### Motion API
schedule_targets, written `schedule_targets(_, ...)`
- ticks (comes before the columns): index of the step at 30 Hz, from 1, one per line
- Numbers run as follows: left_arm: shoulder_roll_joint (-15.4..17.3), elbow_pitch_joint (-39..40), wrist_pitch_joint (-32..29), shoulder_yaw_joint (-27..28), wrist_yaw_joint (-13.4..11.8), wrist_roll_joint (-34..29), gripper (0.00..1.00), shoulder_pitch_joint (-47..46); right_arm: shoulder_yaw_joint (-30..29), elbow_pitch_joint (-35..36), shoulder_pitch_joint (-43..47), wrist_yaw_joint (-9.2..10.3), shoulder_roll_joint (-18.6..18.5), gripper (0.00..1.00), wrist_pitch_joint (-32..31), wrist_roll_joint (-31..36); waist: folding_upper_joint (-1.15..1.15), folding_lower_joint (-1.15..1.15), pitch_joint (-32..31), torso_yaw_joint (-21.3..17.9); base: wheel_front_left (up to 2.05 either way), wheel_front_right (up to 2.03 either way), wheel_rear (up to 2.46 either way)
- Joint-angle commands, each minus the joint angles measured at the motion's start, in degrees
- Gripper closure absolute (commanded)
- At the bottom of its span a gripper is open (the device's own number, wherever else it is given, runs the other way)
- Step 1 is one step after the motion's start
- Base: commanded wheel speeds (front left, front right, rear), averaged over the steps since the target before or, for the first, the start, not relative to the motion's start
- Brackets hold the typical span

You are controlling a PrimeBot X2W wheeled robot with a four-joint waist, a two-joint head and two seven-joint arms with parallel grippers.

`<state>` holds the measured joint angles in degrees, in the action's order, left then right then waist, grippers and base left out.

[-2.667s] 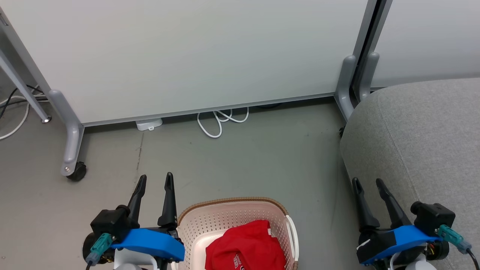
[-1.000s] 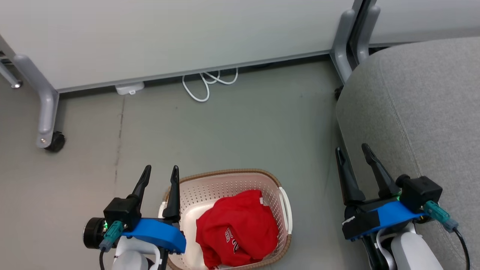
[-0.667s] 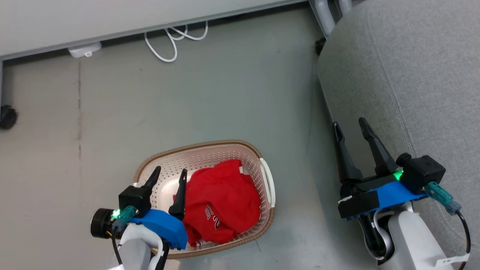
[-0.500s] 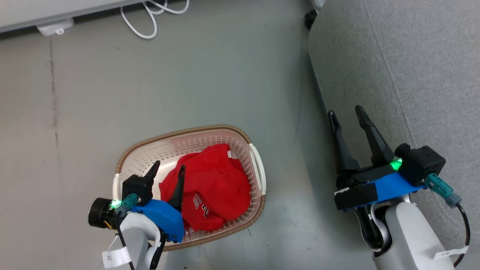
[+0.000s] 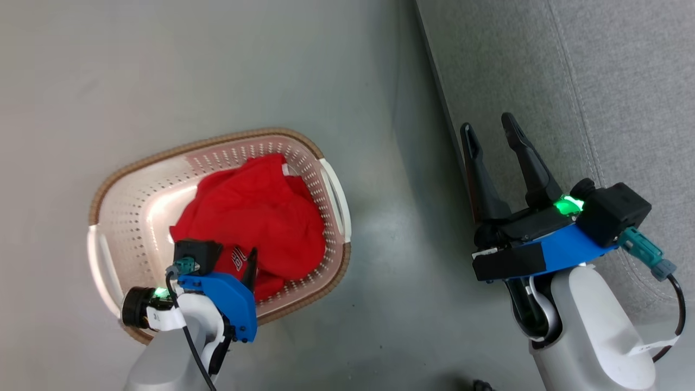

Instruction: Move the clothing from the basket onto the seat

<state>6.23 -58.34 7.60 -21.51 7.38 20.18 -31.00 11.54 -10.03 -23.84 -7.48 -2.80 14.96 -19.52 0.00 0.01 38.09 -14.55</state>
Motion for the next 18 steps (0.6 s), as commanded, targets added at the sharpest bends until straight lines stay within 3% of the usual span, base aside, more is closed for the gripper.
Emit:
schedule_targets(1,0.33,-0.28,-0.35,-0.51,0.14,0.64,0.00,-1.66,0.12,0.44,-1.15,-0.03,-0.16,0.00,0.32,-0.26,0.00,-0.01,1.84,-1.04,0.00,0.00,0.00)
schedule_targets(18,1.47,-6.93,-1.48,-0.40,0.15,6.96,0.00,-8.30,1.93,2.67,-2.21,-0.03,-0.15,0.00,0.33,-3.41,0.00,-0.01,8.12,-4.57,0.00,0.00,0.00)
